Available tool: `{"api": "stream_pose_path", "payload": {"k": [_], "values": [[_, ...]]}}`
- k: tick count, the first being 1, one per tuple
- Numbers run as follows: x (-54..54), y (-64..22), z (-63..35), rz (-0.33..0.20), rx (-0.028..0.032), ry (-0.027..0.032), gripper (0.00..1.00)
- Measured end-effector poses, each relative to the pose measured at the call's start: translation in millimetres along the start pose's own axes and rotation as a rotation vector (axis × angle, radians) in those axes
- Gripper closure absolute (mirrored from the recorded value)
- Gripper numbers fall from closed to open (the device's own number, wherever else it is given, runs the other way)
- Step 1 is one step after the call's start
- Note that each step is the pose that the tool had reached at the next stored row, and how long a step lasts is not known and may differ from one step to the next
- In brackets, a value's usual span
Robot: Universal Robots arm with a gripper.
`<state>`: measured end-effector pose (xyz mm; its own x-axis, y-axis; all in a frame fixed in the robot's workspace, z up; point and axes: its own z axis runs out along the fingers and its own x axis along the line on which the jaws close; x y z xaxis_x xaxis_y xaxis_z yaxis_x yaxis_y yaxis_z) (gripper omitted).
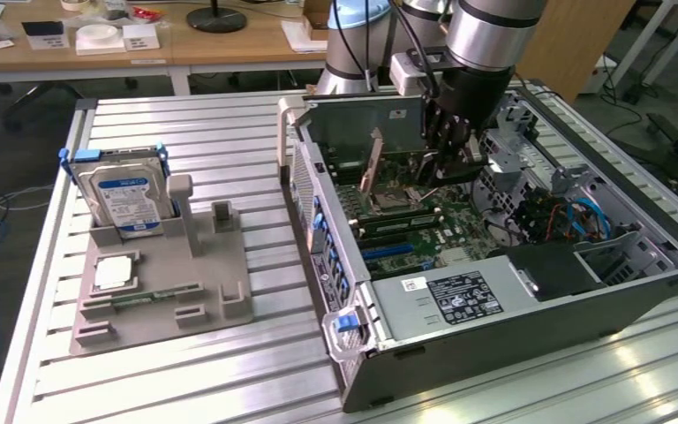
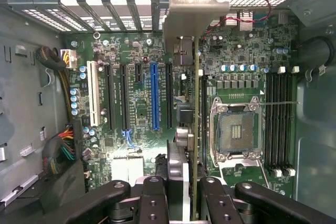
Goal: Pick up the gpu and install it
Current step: 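Insert the gpu into the slot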
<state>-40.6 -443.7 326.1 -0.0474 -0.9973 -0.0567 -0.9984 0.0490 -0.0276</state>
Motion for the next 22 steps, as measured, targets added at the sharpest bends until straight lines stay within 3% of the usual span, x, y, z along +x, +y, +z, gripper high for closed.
{"api": "stream_pose_path", "payload": {"k": [8, 11, 15, 22], "values": [[0.0, 0.0, 0.4, 0.000, 0.0000, -0.0001, 0.72], [0.2, 0.3, 5.3, 0.000, -0.0002, 0.0000, 0.72], [1.1, 9.5, 12.2, -0.008, -0.0007, -0.0003, 0.72], [3.6, 10.2, 22.9, -0.073, -0.0045, -0.0020, 0.72]]}}
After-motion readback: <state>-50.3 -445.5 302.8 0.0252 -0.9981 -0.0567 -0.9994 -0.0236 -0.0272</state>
